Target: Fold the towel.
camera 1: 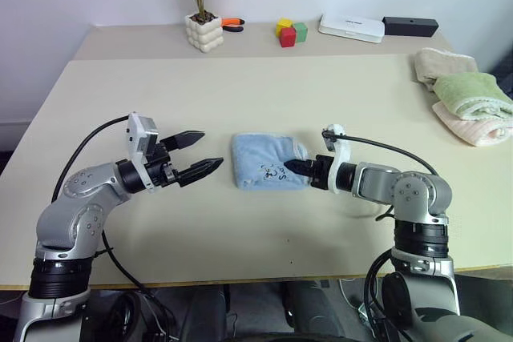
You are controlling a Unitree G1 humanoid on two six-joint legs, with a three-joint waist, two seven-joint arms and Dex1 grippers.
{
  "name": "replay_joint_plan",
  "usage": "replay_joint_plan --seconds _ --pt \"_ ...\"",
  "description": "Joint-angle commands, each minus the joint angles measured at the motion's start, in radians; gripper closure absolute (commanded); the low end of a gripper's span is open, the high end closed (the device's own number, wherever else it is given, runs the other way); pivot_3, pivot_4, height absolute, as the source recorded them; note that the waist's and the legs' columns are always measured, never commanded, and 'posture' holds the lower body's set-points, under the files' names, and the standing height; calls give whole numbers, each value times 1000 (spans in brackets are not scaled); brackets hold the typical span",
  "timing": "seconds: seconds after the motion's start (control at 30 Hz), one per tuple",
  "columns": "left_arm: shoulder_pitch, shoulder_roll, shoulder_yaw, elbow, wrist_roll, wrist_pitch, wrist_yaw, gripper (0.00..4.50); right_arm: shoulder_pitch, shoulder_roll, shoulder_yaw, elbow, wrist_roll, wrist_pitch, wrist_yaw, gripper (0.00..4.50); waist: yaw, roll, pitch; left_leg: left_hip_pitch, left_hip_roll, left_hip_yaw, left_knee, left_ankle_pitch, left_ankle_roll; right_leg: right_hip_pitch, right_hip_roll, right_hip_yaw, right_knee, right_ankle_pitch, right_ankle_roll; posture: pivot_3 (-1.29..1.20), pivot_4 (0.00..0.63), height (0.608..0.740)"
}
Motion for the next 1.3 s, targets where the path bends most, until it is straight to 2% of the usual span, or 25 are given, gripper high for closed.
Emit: replay_joint_plan --seconds 0.03,0.13,0.2,0.37,0.53,0.73,0.87,1.07,1.2,1.3 --pt "-34 -20 -2 4 -3 -31 1 0 -56 32 -152 11 43 -29 -74 4474 0 0 0 0 0 0 0 0 0 0 0 0 0 0 0 0 150 740" --pt "-61 -41 -21 26 5 -42 -6 0 -79 48 -269 24 62 -58 -145 4474 1 0 0 -1 0 0 0 0 0 0 0 0 0 0 0 0 150 740" --pt "-93 -53 -39 69 21 -67 -33 0 -83 69 -380 -20 83 -94 -241 4474 4 0 0 -1 0 0 0 0 0 0 0 0 0 0 0 0 150 740" --pt "-145 -73 -84 129 49 -111 -78 0 -50 98 -567 -136 171 -128 -415 4474 1 1 1 -4 0 -1 0 0 0 -3 0 -1 0 0 0 0 150 740" --pt "-244 -102 -117 262 91 -199 -152 0 77 174 -723 -355 224 -258 -647 4474 2 1 1 -4 0 -1 0 0 0 -3 0 -1 1 0 0 0 150 740" --pt "-313 -130 -162 375 146 -276 -213 0 187 282 -713 -482 341 -409 -820 4474 -12 4 1 -3 0 0 0 0 0 -4 0 0 1 0 0 0 150 740" --pt "-349 -153 -167 428 158 -298 -237 0 292 358 -619 -573 416 -465 -913 4474 -13 4 1 -4 0 -1 -1 0 0 -4 0 0 2 0 0 0 150 740" --pt "-355 -182 -172 459 173 -320 -246 0 395 336 -528 -587 460 -576 -1019 4474 -12 4 1 -4 0 -1 0 0 0 -4 0 0 1 0 0 0 150 740" --pt "-340 -196 -175 440 178 -318 -238 0 444 282 -468 -570 488 -609 -1033 4474 -13 4 1 -4 0 -1 0 0 0 -4 0 0 1 0 0 0 150 740" --pt "-325 -194 -168 430 173 -315 -237 0 432 249 -453 -551 466 -681 -1049 3506 -14 4 1 -4 0 -1 0 0 0 -4 0 0 1 0 0 0 150 740"
